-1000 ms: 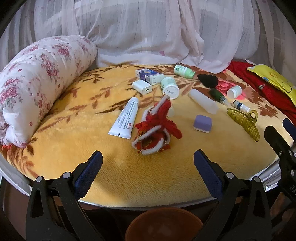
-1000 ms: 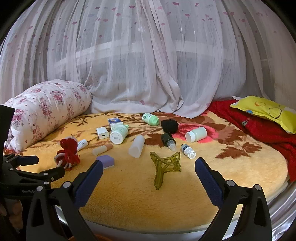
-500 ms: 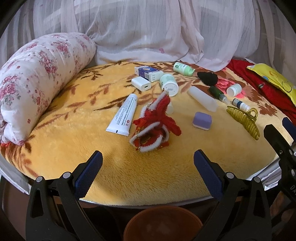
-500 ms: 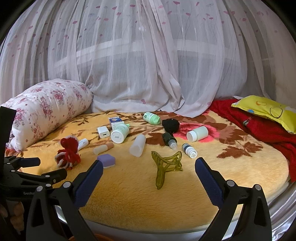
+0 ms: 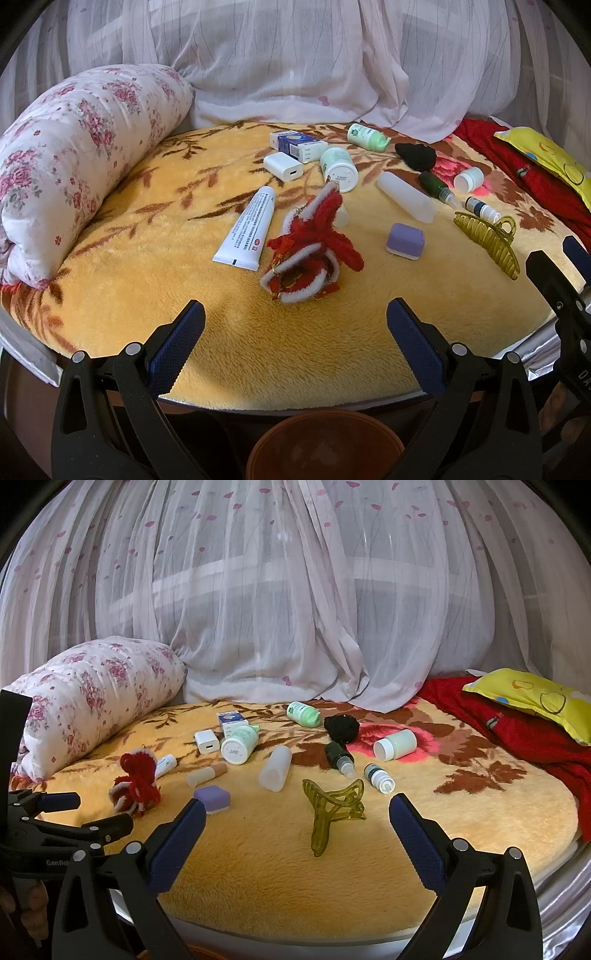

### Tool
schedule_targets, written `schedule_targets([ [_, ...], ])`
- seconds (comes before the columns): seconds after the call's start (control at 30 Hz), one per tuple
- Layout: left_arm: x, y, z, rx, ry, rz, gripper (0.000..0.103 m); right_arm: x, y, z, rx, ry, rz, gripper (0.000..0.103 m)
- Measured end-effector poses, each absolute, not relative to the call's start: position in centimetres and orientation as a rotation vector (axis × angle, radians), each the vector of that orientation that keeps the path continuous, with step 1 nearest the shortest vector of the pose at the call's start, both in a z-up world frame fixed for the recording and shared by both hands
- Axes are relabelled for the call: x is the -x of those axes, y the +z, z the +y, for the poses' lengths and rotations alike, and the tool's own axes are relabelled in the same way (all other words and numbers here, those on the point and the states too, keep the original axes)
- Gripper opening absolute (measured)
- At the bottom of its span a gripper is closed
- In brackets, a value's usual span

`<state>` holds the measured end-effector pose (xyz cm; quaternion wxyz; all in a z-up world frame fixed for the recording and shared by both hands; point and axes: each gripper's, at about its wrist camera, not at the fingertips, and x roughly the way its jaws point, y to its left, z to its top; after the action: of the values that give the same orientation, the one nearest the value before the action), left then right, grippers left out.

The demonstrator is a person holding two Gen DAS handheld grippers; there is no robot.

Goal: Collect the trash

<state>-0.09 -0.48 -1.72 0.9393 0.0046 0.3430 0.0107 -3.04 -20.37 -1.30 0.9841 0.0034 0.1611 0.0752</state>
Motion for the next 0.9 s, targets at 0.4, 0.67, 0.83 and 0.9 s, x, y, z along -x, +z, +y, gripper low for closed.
schedule_targets([
  [0.4,0.1,-1.8,-0.8,-0.011,0.017,0.701,0.096,3.0,-1.2,-20.4,-0.008,0.152,0.326,0.098],
  [0.67,0.4,-1.8,-1.3,-0.011,0.015,0.702,0.096,3.0,-1.3,-20.3,-0.007,0.153,0.33,0.098],
  [0.83,-0.1,-1.7,-0.4,-0.011,0.019,0.701,0.096,3.0,-1.3,-20.4,-0.008,0.153,0.328,0.098],
  [0.9,-0.1,-1.7,-0.4,-0.011,0.019,0.701,0.096,3.0,-1.3,-20.4,-0.007,0.153,0.329,0.098],
])
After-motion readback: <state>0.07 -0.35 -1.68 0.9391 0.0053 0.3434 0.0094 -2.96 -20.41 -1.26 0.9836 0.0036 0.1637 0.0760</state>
